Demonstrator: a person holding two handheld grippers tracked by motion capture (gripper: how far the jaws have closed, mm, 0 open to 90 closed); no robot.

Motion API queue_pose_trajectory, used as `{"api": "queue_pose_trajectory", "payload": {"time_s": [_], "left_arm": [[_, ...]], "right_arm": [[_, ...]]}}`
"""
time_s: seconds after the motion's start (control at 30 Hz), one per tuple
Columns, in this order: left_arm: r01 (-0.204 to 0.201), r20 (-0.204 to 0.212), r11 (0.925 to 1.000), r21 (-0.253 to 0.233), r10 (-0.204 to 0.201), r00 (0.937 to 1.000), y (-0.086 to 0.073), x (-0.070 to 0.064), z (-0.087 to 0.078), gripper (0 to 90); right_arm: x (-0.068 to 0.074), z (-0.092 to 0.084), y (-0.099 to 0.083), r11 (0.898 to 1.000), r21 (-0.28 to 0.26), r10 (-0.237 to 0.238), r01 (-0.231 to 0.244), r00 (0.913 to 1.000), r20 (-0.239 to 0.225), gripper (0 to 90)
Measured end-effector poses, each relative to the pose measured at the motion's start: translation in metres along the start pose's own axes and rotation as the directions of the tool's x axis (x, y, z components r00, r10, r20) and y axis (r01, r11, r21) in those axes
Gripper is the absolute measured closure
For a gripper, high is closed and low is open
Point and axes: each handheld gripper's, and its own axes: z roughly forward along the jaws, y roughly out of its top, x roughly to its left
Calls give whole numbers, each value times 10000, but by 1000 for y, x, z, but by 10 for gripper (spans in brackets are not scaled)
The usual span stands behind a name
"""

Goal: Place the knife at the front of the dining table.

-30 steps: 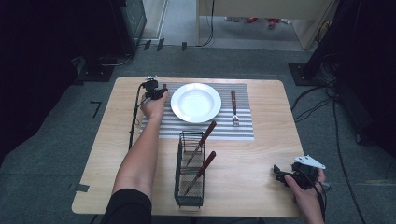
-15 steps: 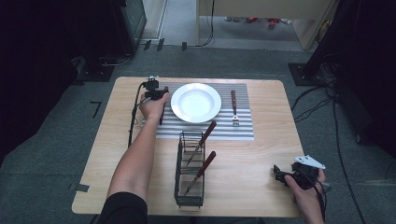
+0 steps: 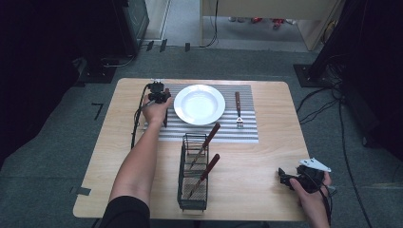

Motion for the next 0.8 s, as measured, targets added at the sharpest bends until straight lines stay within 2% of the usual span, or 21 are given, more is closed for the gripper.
{"api": "queue_pose_trajectory", "payload": {"time_s": [0.07,0.2,0.4,0.47,0.5,0.6,0.8], "left_arm": [[131,36,9999,11,-131,9999,0,1,0,745],[57,-72,10000,59,-57,10000,1,3,-1,760],[283,-19,9996,59,-283,9996,1,5,-1,758],[434,-15,9990,52,-434,9991,1,5,-1,757],[673,-4,9977,34,-673,9977,1,6,-1,757],[864,27,9963,1,-864,9963,0,6,-1,757],[963,126,9954,10,-963,9953,1,8,-1,755]], "right_arm": [[0,0,0,10000,-7,-11,11,10000,1,0],[0,0,0,10000,-7,-8,8,10000,1,0],[0,0,0,10000,0,-3,3,10000,-1,0],[0,0,0,10000,-5,-7,7,10000,3,0],[0,0,0,10000,1,1,-1,10000,-1,0],[0,0,0,10000,1,-2,2,10000,0,0],[0,0,0,10000,1,0,0,10000,0,0]]}}
